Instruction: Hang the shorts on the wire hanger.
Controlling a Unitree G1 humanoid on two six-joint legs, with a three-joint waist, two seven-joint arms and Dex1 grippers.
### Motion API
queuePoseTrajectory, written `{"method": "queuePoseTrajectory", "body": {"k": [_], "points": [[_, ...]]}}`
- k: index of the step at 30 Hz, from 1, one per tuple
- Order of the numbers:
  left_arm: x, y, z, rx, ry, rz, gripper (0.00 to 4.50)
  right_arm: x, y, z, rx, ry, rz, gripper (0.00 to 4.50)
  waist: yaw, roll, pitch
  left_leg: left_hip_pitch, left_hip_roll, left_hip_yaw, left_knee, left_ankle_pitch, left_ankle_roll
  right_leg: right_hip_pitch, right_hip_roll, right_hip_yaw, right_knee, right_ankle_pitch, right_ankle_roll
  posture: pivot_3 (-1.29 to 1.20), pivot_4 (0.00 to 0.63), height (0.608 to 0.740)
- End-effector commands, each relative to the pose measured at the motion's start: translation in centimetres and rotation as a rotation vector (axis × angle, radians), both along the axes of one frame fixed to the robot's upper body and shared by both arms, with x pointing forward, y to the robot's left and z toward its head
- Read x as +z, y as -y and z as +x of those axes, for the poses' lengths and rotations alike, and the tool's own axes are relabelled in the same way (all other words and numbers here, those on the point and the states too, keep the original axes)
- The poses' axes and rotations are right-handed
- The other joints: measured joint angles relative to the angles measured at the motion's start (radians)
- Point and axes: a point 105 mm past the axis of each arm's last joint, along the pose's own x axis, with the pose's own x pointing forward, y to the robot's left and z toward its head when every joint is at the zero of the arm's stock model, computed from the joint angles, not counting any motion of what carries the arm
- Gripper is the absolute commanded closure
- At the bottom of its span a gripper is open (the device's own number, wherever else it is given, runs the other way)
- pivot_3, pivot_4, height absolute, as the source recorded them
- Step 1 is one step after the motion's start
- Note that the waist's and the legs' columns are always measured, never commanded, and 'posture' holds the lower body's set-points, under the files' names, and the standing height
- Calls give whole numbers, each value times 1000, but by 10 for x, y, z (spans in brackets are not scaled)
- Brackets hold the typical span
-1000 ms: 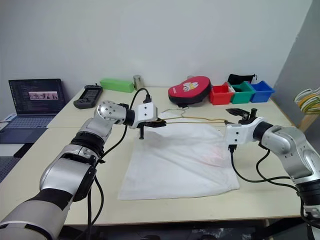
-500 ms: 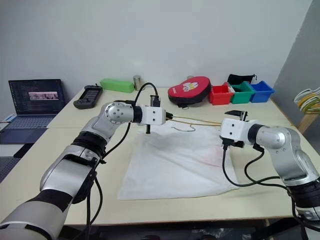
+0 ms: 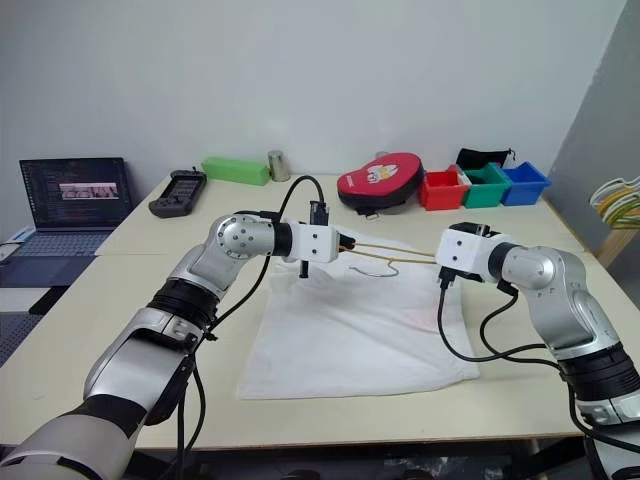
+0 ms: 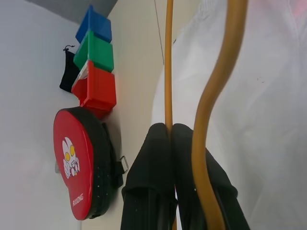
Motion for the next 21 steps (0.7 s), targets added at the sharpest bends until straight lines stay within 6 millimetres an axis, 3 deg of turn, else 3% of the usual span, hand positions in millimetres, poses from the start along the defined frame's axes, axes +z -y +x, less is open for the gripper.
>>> {"method": "queuePoseTrajectory", "body": {"k": [1,10,16,21], "points": [[18,6,2,-11,65,-15,4500,12,1,-4,17,44,-23,2524,0,0,0,0,0,0,0,0,0,0,0,0,0,0,0,183,0,740],[17,9,1,-25,78,-5,4500,7,11,-4,-1,41,-59,4485,-2,0,0,0,0,0,0,0,0,0,0,0,0,0,0,181,0,740],[17,11,-1,-46,72,-15,4500,5,14,-3,-9,39,-62,4485,-2,0,0,0,0,0,0,0,0,0,0,0,0,0,0,179,0,740],[22,14,-12,-104,-12,-118,3459,1,13,-5,-20,17,-11,4500,-2,0,0,0,0,0,0,0,0,0,0,0,0,0,0,180,0,740]]}}
